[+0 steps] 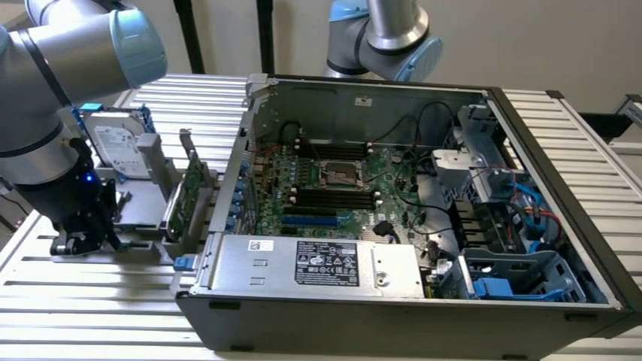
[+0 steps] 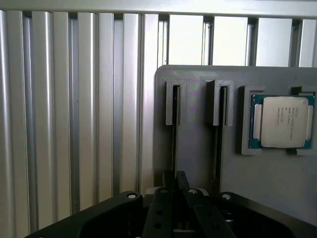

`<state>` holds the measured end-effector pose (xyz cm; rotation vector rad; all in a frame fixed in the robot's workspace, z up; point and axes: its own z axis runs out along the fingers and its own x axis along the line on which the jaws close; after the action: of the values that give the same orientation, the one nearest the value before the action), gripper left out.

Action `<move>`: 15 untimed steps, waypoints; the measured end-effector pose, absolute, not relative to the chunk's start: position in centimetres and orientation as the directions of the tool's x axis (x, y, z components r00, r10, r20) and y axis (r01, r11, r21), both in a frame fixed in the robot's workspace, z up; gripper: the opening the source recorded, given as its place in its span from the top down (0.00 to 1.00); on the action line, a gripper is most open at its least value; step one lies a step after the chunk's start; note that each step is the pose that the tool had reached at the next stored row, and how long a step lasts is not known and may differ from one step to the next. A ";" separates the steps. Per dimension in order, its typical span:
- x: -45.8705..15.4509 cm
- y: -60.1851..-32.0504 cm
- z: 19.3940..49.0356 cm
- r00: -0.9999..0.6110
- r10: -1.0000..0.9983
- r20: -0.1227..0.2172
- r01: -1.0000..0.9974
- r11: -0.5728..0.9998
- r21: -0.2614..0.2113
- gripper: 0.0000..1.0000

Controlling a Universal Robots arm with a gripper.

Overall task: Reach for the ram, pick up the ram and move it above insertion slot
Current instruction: 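Pick up the ram and move it above insertion slot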

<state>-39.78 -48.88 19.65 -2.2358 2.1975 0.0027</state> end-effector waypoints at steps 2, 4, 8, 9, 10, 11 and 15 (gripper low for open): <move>-39.8 -48.9 19.6 0.017 -1.000 -0.006 -1.000 -0.017 -0.004 0.86; -39.8 -48.9 19.6 0.017 -1.000 -0.006 -1.000 -0.017 -0.004 0.86; -39.8 -48.9 19.7 0.017 -1.000 -0.006 -1.000 -0.017 -0.004 0.86; -39.8 -48.9 19.7 0.017 -1.000 -0.006 -1.000 -0.017 -0.004 0.86; -39.8 -48.9 19.7 0.017 -1.000 -0.006 -1.000 -0.017 -0.004 0.86; -39.8 -48.9 19.8 0.017 -1.000 -0.006 -1.000 -0.017 -0.003 0.86; -39.7 -48.9 20.5 0.017 -1.000 -0.007 -1.000 -0.017 -0.004 0.86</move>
<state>-39.75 -48.88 20.53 -2.2352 2.1968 0.0041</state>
